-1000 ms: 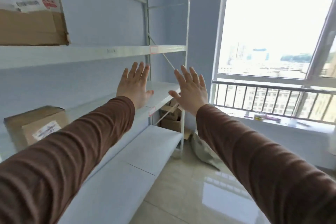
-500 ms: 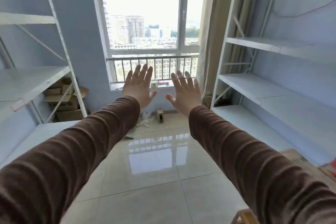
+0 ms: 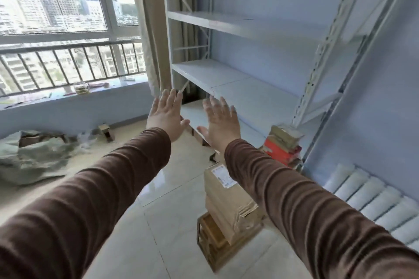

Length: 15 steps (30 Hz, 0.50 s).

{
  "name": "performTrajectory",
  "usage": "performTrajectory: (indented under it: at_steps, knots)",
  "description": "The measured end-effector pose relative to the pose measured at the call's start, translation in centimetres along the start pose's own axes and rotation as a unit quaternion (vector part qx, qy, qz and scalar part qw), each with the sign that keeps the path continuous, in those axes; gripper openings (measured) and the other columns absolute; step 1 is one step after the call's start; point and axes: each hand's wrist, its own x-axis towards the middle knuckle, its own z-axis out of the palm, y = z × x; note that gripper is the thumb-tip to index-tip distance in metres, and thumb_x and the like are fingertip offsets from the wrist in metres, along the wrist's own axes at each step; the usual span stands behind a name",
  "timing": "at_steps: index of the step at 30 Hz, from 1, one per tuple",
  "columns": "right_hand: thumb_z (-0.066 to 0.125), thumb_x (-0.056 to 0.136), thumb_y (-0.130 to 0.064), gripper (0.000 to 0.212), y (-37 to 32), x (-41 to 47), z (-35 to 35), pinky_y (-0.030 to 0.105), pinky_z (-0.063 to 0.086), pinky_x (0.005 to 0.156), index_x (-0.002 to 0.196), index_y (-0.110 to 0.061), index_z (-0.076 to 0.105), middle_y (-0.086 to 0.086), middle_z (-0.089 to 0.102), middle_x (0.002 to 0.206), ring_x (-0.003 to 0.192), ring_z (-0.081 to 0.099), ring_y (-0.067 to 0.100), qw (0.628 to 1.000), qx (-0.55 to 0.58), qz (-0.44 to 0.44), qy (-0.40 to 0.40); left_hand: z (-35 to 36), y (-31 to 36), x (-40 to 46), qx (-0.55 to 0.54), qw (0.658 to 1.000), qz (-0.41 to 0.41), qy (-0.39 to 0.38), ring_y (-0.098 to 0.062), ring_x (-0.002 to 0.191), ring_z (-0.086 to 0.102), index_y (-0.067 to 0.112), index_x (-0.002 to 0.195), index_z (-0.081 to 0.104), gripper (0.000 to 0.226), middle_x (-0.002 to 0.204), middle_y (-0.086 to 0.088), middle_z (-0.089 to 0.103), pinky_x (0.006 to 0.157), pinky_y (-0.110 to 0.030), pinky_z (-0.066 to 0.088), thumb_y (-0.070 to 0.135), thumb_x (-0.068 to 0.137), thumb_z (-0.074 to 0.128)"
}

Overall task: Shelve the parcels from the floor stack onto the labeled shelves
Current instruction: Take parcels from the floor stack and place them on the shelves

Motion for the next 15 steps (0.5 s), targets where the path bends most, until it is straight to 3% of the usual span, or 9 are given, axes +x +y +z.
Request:
performTrajectory:
  at_steps: [10,15]
  knots:
    - [0.032,0.105,-0.056,0.078,18.5,-2.7,3.5,0.05,-0.001,0.126,0.163,-0.021,-0.007,0.002,-0.01,0.171,0.157,-0.01,0.027,0.989,-0.018,0.14,-0.049,9.4,16.5,6.7,-0.055,0.991,0.092,-0.08,-0.021,0.156,-0.016,0.017,0.162,-0.01,0.086,0.17,-0.004,-0.014,0.127,-0.04,-0.006,0.051,0.103,0.043]
    - [0.039,0.103,-0.055,0.079,24.6,-2.7,6.3,0.048,0.007,0.127,0.164,-0.018,0.004,0.004,0.001,0.172,0.158,-0.001,0.026,0.976,0.03,0.214,-0.027,13.9,21.4,10.0,-0.11,0.98,0.11,-0.125,-0.022,0.156,-0.014,0.016,0.162,-0.01,0.086,0.17,-0.005,-0.013,0.127,-0.04,-0.004,0.05,0.103,0.043]
